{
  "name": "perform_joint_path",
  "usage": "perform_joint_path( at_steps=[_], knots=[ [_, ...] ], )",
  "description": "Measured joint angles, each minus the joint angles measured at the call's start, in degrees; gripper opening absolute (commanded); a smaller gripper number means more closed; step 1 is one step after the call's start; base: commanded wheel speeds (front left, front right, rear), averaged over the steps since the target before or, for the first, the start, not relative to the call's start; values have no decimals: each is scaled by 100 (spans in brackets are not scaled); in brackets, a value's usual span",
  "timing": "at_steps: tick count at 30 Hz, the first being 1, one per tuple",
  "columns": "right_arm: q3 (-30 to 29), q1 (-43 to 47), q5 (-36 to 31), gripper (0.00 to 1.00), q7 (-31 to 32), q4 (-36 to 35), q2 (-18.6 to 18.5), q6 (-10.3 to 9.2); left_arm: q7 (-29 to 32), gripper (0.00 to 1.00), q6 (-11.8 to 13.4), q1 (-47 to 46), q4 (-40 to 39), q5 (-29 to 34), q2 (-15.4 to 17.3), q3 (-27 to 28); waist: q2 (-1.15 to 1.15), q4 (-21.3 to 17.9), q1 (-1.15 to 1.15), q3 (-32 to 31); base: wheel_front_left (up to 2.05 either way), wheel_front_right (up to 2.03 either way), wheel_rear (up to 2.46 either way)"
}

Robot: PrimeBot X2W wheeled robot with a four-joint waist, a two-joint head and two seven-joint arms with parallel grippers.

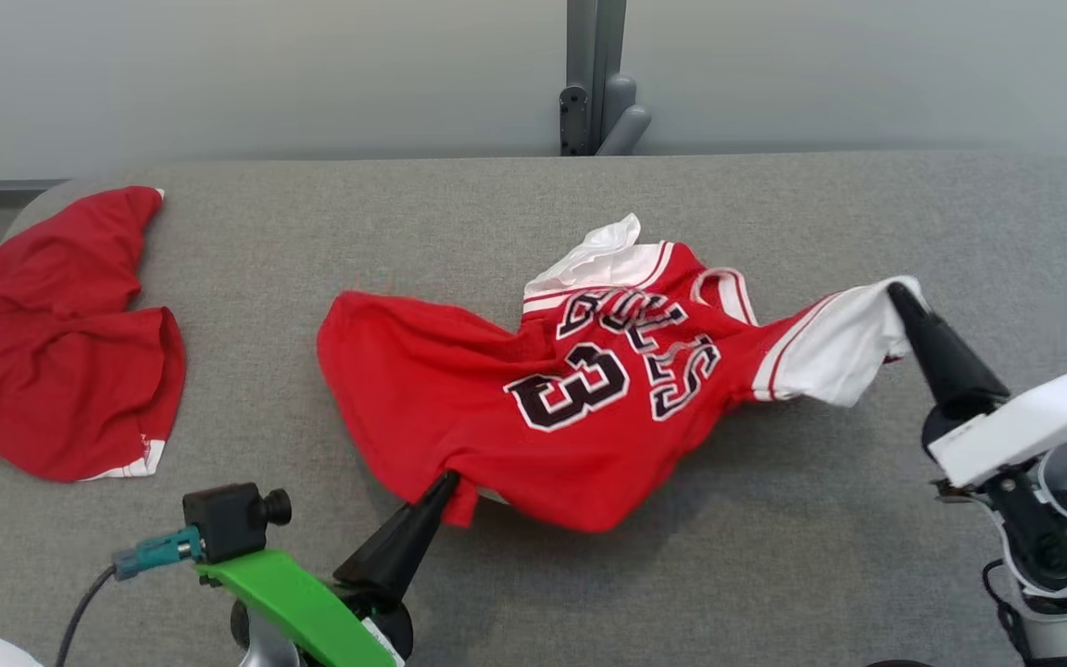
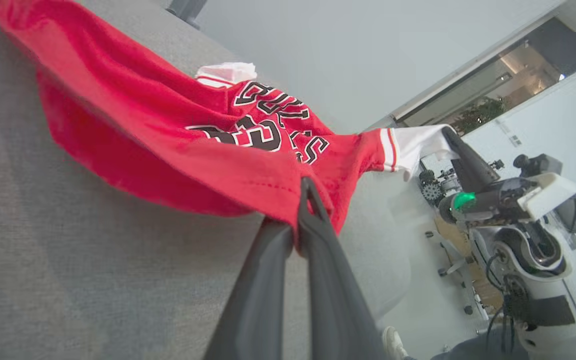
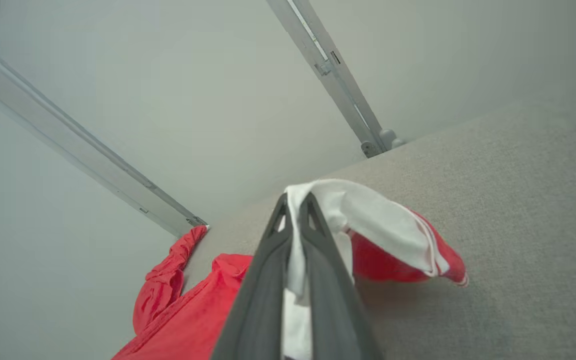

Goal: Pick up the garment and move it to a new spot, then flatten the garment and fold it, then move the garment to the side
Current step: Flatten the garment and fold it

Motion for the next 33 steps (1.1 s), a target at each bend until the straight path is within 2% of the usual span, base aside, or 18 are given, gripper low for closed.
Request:
perform_joint_path(
  at_steps=[3, 8, 13, 17, 22, 23, 26, 29, 33],
  knots=[
    [-427, 88, 460, 0, 185, -764, 52, 0, 186, 0, 0, 108, -962, -442, 165, 3, 0, -4, 0, -93, 0, 0, 0],
    [-1074, 105, 994, 0, 543, -1972, 255, 0, 343, 0, 43, 268, -2241, -736, 341, 123, 0, -56, 0, -243, 0, 0, 0],
    [-1740, -248, 1317, 0, 971, -2778, 449, 0, 441, 0, 423, 108, -3170, -658, 532, 443, 0, -172, 0, -320, 0, 0, 0],
    [-2183, -770, 1374, 0, 1425, -3133, 567, 0, 650, 0, 755, -300, -3534, -765, 606, 712, 0, -254, 0, -278, 0, 0, 0],
    [-2457, -1776, 937, 0, 2056, -2982, 658, 0, 1134, 0, 1068, -1184, -3234, -859, 929, 1029, 0, -327, 0, -33, 0, 0, 0],
    [-2457, -1776, 937, 0, 2056, -2982, 658, 0, 1134, 0, 1068, -1184, -3234, -859, 929, 1029, 0, -327, 0, -33, 0, 0, 0],
    [-2408, -2583, 503, 0, 2304, -2631, 778, 0, 1494, 0, 1182, -1902, -2797, -957, 1102, 1066, 0, -373, 0, 230, 0, 0, 0],
    [-2269, -3487, 47, 0, 2295, -2061, 870, 0, 1749, 0, 1202, -2806, -2145, -837, 1236, 1048, 0, -421, 0, 566, 0, 0, 0],
    [-1934, -4737, -687, 0, 1834, -846, 896, 0, 1860, 0, 1177, -4171, -960, -443, 1252, 911, 0, -491, 1, 1083, 0, 0, 0]
  ],
)
